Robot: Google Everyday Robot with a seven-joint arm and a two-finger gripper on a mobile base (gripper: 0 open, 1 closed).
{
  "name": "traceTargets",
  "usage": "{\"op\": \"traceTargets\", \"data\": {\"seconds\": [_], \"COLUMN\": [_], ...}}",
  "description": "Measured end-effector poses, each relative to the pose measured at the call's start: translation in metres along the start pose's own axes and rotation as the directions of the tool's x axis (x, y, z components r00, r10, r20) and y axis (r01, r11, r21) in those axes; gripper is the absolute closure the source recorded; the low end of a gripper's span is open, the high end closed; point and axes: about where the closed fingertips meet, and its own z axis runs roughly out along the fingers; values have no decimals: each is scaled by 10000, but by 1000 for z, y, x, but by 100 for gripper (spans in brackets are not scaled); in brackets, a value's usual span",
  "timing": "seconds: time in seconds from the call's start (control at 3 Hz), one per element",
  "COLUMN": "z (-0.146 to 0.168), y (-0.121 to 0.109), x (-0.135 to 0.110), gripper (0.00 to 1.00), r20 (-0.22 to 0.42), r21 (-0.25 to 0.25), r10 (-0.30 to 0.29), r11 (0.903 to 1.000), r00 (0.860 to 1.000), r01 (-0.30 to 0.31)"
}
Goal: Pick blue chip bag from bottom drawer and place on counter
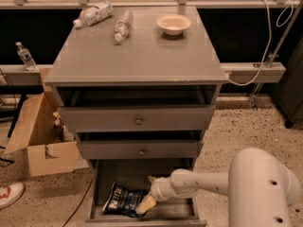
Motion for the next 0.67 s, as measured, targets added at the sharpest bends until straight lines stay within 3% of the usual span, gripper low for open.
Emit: {"op": "traceTargets", "data": {"seconds": [0.67], "z": [54], "y": [-4], "x": [-4], "gripper": [0], "r20": [360], "r21": [-179], "r10": [-556], "r11": [9983], "r00": [9978], "r01": [563]}}
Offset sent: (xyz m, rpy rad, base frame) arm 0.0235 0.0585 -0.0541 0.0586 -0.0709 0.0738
